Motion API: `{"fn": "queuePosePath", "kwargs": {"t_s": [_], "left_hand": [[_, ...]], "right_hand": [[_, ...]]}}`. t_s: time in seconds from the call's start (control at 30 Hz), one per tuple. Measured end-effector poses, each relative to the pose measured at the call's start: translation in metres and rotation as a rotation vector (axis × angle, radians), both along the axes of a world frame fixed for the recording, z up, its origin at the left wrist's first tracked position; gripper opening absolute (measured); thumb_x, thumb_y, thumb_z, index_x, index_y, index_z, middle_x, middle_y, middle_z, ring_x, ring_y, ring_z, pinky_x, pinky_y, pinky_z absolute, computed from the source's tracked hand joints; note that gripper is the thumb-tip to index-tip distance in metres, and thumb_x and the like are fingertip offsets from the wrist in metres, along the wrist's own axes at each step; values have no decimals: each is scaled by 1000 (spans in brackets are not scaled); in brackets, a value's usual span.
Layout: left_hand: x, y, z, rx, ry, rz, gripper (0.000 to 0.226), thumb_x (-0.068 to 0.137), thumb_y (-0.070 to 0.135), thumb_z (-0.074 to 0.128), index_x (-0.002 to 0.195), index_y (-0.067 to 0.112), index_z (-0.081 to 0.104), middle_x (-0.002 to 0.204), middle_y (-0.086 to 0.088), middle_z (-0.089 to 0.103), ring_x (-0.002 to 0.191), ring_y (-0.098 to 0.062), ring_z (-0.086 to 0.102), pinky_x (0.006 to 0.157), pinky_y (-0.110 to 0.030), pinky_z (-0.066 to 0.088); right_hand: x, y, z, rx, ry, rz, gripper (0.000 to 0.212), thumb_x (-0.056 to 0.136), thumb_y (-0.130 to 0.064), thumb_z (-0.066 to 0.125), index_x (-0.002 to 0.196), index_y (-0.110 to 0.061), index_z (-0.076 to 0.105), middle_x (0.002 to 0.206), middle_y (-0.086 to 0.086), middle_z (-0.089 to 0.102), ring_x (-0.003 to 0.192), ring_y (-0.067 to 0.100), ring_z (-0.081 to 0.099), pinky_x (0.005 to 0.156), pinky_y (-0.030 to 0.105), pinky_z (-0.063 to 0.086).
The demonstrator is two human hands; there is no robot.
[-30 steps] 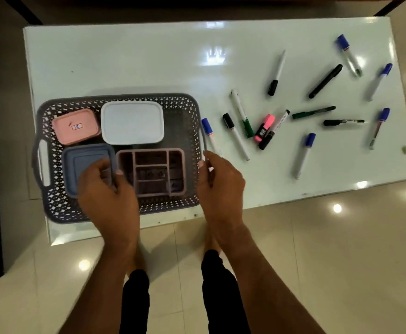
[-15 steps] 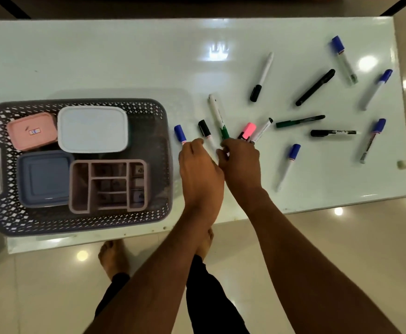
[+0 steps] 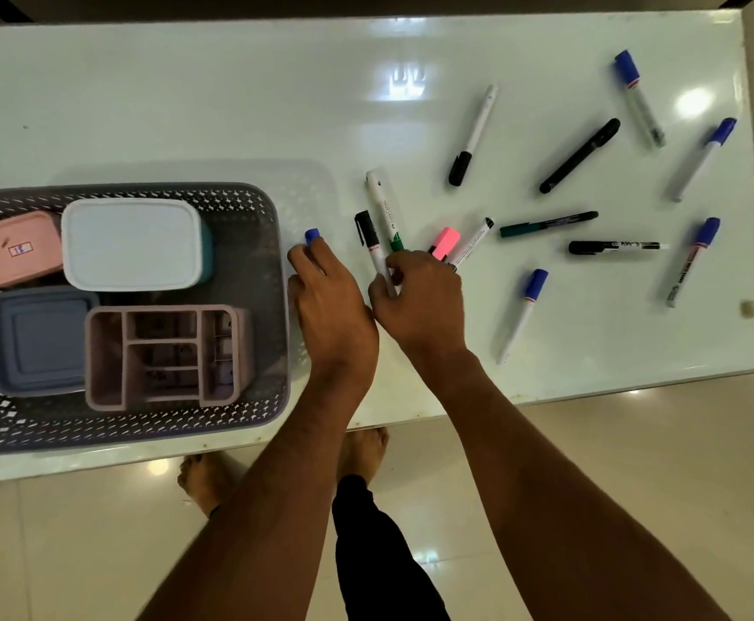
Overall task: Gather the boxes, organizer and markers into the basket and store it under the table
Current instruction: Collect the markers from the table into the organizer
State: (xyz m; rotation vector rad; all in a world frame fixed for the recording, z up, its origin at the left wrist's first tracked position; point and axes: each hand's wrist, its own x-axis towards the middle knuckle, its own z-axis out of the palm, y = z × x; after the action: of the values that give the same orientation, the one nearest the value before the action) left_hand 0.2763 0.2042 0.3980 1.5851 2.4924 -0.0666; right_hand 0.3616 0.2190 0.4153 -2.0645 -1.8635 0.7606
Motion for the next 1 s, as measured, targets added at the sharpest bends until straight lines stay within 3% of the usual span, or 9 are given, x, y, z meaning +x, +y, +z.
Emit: {"fn": "queuePosePath", "kwargs": {"t_s": [0.1, 0.23, 0.33, 0.47, 0.57, 0.73, 0.83, 0.93, 1.0], "left_hand": [[7, 8, 8, 146, -158, 58, 61, 86, 5, 78, 140, 4, 51, 128, -19, 63, 104, -25, 69, 85, -30, 58], [31, 34, 28, 174, -538, 216, 46, 101, 8, 60, 143, 9, 43, 134, -20, 64, 118, -29, 66, 93, -33, 55], [47, 51, 21, 176, -594, 248, 33, 105, 16, 53, 136, 6, 49, 133, -16, 64, 119, -29, 65, 94, -33, 54], [56, 61, 4, 104, -491, 147, 36, 104, 28, 55, 130, 3, 50, 127, -16, 61, 111, -31, 65, 89, -33, 49], [53, 63, -4, 93, -418, 114, 32, 103, 23, 58, 128, 4, 50, 126, -14, 60, 109, -30, 66, 89, -33, 50], [50, 59, -4, 91, -460, 103, 28, 108, 18, 49, 131, 3, 52, 129, -15, 61, 114, -27, 63, 92, -30, 47], [47, 50, 8, 130, -560, 152, 29, 109, 18, 48, 133, 4, 54, 130, -14, 62, 117, -25, 63, 90, -26, 46], [37, 36, 31, 167, -707, 227, 23, 108, 14, 50, 129, 7, 57, 126, -9, 64, 117, -20, 63, 85, -17, 39], [25, 23, 51, 234, -863, 273, 15, 106, 9, 51, 120, 10, 58, 113, -5, 68, 108, -17, 68, 85, -21, 48]], "right_hand": [[16, -5, 16, 84, 89, -206, 12, 79, -24, 70, 78, -15, 62, 68, -4, 58, 57, 11, 46, 55, 9, 27], [54, -14, 21, 44, 262, -594, 11, 84, -11, 60, 87, -16, 51, 74, -2, 55, 61, 16, 49, 57, 25, 37], [82, -26, 17, 48, 196, -749, 19, 83, -18, 61, 100, -16, 54, 86, 4, 62, 72, 22, 58, 63, 28, 43], [110, -41, 0, -43, -21, -743, 27, 90, -26, 66, 107, -8, 58, 97, 7, 62, 80, 22, 53, 74, 26, 35], [115, -46, -12, -126, -92, -685, 35, 92, -30, 69, 113, -5, 56, 103, 11, 63, 86, 25, 56, 78, 27, 36], [110, -43, -24, -125, -91, -641, 23, 97, -15, 62, 113, 0, 56, 108, 16, 63, 92, 32, 60, 78, 36, 41], [101, -36, -16, -82, 33, -700, 20, 100, -13, 59, 115, 0, 58, 107, 15, 64, 88, 24, 55, 76, 32, 41], [89, -31, -2, -20, 223, -727, 16, 102, -12, 55, 113, -2, 62, 107, 16, 64, 89, 27, 59, 82, 41, 51], [73, -29, 17, 1, 407, -738, 16, 103, -12, 54, 115, -6, 62, 109, 12, 69, 90, 25, 69, 80, 43, 58]]}}
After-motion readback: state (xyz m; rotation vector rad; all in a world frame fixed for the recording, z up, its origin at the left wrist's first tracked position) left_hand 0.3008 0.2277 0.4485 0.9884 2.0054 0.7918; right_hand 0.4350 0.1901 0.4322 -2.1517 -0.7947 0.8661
